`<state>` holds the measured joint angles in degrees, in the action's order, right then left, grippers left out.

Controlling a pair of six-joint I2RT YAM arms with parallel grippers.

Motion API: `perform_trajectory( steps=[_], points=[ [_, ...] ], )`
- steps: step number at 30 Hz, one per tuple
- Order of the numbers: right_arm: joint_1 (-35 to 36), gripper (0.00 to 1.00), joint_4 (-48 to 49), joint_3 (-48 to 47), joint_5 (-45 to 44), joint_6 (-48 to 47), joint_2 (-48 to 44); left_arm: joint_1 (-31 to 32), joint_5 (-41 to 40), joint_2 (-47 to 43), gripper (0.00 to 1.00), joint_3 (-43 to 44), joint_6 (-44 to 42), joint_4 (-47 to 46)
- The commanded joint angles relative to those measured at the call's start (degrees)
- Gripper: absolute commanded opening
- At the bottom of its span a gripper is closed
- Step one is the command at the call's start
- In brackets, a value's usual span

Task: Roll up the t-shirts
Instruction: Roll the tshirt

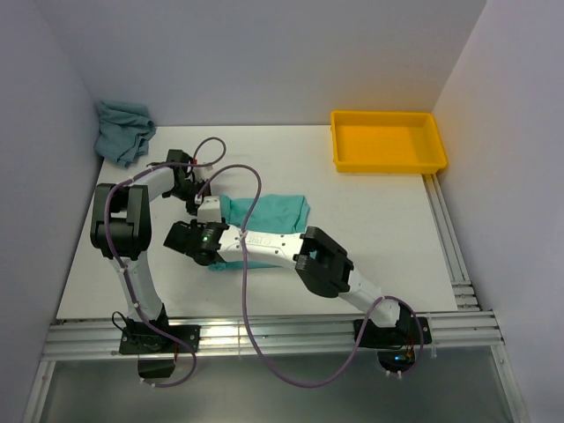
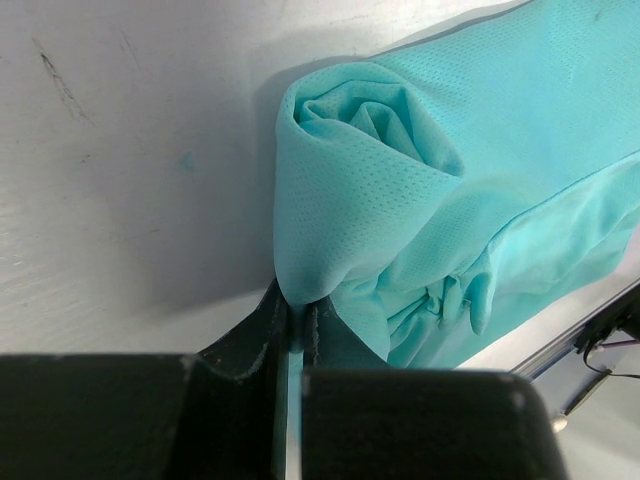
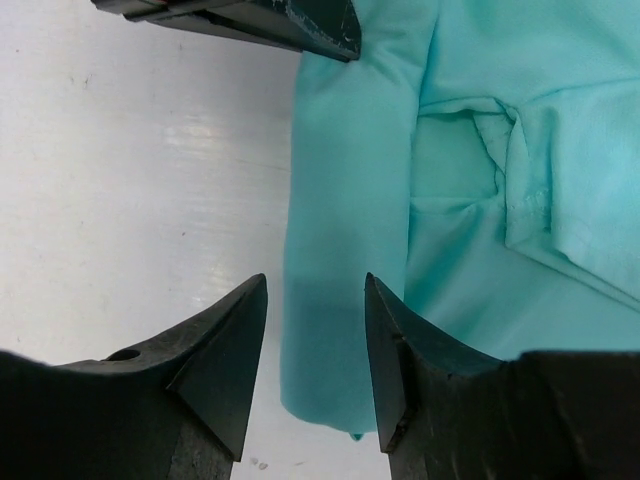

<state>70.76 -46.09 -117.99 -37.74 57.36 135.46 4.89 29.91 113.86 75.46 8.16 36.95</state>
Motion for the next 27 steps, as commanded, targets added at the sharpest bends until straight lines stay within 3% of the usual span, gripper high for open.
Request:
perform_trajectory(
  steps=[1,18,25,27],
  points=[
    [0.4,0.51,-1.2,-1.5,-1.7,0.5,0.9,-0.7,-6.9,1.2,0.04,0.9,-2.8,0.0],
    [2.7,0.55,-3.0,-1.3,2.0,3.5,5.5,-0.7,-7.1,2.3,0.06,2.1,-2.9,0.4],
    [3.0,0.57,-7.5,-1.0,4.2,5.9,7.0,-0.7,-6.6,2.6,0.22,2.8,-3.1,0.6],
    [3.0,0.52,-8.2,-1.6,5.0,5.7,7.5,-0.7,-6.0,2.8,0.25,3.4,-3.2,0.8]
  ],
)
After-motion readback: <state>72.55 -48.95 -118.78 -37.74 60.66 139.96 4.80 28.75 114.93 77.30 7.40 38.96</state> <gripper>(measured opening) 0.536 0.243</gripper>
